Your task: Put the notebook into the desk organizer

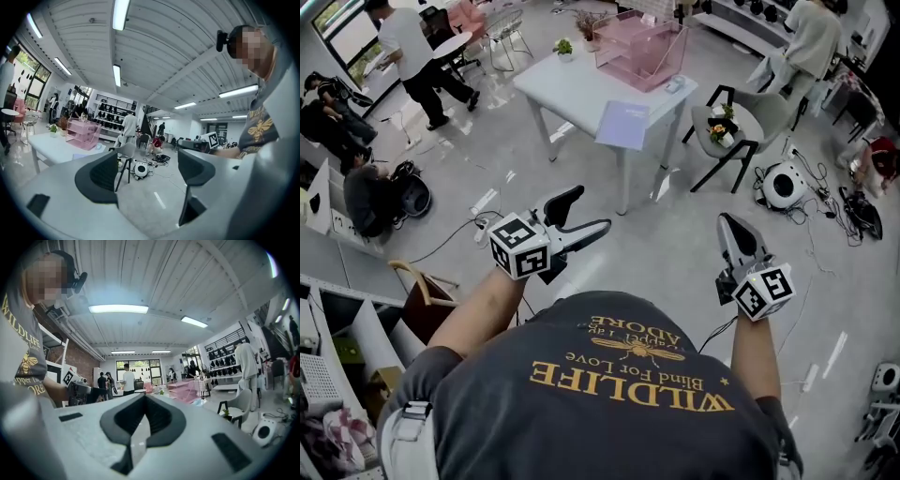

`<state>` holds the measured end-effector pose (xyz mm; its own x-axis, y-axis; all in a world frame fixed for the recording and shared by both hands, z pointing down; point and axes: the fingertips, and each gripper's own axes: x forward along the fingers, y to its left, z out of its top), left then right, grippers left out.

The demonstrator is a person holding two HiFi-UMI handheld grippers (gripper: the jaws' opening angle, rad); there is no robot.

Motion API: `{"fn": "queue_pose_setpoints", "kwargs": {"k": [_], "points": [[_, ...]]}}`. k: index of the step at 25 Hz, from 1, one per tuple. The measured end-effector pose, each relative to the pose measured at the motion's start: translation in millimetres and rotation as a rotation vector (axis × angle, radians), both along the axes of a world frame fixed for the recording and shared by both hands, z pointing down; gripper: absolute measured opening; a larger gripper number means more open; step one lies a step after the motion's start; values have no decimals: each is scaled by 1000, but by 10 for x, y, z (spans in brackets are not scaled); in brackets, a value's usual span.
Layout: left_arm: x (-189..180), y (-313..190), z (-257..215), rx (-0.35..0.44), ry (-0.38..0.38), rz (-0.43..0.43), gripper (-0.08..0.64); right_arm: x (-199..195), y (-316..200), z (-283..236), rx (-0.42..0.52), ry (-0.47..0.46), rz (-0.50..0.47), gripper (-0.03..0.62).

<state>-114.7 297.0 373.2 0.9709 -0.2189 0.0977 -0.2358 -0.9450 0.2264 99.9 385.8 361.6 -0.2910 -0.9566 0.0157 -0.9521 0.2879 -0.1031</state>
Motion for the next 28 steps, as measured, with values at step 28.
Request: {"fn": "queue_pose_setpoints", "kwargs": {"k": [28], "points": [[460,-3972,84,5,77,207,396,128,-3610,-248,-15,89,189,0]]}}
